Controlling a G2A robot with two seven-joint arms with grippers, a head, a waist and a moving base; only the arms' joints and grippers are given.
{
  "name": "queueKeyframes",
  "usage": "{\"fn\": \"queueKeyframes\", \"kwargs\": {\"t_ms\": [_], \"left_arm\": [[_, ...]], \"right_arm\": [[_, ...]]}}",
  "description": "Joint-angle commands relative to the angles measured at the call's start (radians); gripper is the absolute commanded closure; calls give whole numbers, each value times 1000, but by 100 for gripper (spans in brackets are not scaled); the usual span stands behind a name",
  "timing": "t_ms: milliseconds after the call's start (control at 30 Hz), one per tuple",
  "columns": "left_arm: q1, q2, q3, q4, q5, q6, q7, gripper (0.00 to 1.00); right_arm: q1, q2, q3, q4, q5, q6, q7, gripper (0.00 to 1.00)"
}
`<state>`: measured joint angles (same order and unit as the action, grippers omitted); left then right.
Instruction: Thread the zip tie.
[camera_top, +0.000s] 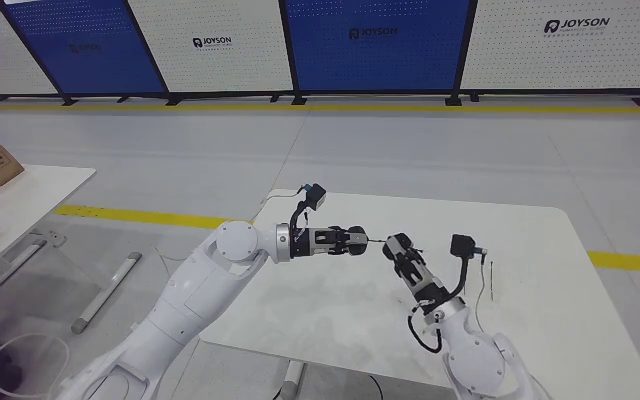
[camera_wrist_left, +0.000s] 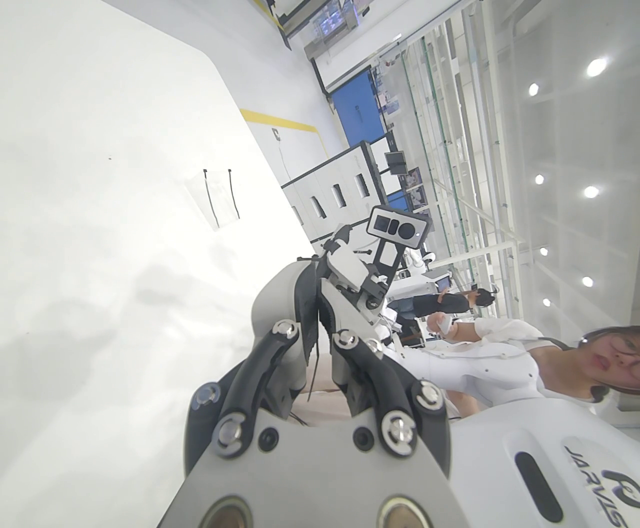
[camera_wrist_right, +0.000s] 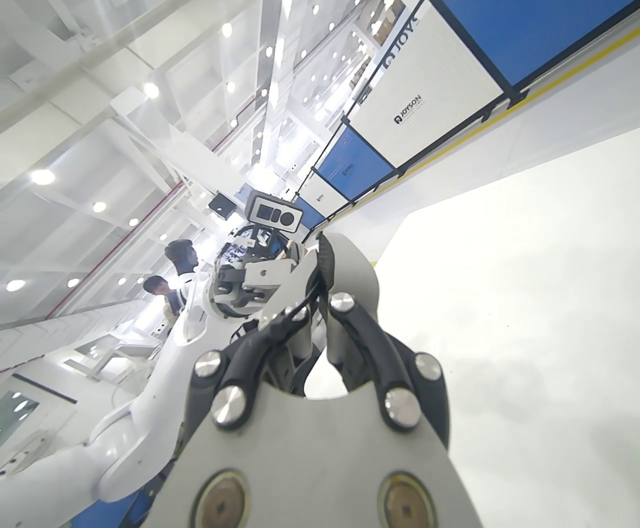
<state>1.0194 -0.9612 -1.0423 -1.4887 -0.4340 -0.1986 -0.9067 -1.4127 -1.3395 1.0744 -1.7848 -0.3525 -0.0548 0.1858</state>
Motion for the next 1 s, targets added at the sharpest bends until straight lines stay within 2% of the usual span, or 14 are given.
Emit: {"fn": "queueKeyframes", "kwargs": {"t_ms": [0, 300, 767, 967], "left_arm": [[0, 0, 0, 0, 0, 0, 0, 100], [11, -1, 0, -19, 4, 7, 24, 100], [5, -1, 0, -23, -3, 26, -8, 100], [7, -1, -7, -21, -3, 25, -4, 100]], "right_arm": [[9, 0, 0, 5, 3, 10, 19, 100], [35, -3, -8, 29, 10, 40, 60, 100], [63, 0, 7, 49, 39, -1, 147, 100], [68, 1, 9, 53, 52, -3, 165, 100]]}}
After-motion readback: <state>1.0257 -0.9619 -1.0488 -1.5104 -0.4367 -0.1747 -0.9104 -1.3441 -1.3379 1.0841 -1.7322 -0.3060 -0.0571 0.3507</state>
